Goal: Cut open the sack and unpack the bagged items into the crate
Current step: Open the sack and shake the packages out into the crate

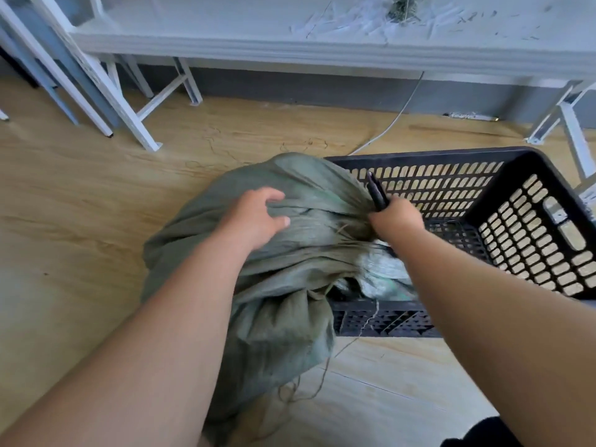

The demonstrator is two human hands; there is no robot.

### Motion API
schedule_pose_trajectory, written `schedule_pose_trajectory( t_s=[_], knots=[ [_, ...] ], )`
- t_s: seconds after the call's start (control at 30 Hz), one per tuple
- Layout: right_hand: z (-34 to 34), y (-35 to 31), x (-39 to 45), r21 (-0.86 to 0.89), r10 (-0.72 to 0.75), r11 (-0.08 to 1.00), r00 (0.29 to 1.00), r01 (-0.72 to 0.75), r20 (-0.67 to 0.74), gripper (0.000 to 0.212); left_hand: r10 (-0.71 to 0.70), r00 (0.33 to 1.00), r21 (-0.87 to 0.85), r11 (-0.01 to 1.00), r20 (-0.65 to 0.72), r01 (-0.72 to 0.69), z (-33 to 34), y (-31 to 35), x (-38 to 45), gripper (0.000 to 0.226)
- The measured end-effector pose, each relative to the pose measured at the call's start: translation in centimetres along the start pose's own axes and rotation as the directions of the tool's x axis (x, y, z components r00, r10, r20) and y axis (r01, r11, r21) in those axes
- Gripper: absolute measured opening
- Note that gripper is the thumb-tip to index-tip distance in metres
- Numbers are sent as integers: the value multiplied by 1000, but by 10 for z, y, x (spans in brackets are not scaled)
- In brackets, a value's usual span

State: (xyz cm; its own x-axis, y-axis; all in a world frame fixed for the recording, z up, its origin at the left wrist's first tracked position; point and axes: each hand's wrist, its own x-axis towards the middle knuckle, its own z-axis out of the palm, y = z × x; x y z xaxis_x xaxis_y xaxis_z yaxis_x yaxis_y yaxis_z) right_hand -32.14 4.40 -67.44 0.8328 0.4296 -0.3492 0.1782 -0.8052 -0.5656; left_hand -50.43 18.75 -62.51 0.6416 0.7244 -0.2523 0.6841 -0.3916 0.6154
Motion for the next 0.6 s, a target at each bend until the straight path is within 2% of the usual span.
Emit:
schedule_pose_trajectory(
  t_s=[0.07, 0.13, 0.2, 0.27, 0.33, 0.4, 0.5, 0.6],
  knots=[
    [-2, 4, 2, -33, 66, 997, 990, -63, 124, 32, -73, 985, 83, 993, -153, 87, -12, -19, 8, 46],
    [1, -4, 0, 16, 37, 999, 991, -40, 126, 30, -147, 964, 113, 978, -222, 176, -24, -45, 13, 46],
    [5, -21, -4, -4, -24, 1000, 997, 24, 77, 30, -225, 940, 71, 966, -257, 250, -34, -77, 16, 46],
    [8, -43, -11, -126, -100, 988, 994, 94, -39, 31, -321, 901, -29, 945, -292, 327, -45, -108, 17, 46],
    [11, -71, -24, -220, -222, 959, 955, 178, -198, 33, -416, 845, -95, 907, -337, 409, -56, -139, 15, 45],
    [18, -102, -39, -275, -395, 903, 888, 329, -234, 33, -503, 791, -132, 862, -350, 489, -65, -169, 12, 43],
    [43, -148, -65, -260, -584, 788, 812, 558, -25, 29, -621, 726, -213, 783, -295, 584, -68, -207, 4, 53],
    [85, -183, -88, -190, -605, 743, 765, 642, 219, 28, -718, 677, -413, 672, -162, 614, -58, -236, -4, 65]
  ],
)
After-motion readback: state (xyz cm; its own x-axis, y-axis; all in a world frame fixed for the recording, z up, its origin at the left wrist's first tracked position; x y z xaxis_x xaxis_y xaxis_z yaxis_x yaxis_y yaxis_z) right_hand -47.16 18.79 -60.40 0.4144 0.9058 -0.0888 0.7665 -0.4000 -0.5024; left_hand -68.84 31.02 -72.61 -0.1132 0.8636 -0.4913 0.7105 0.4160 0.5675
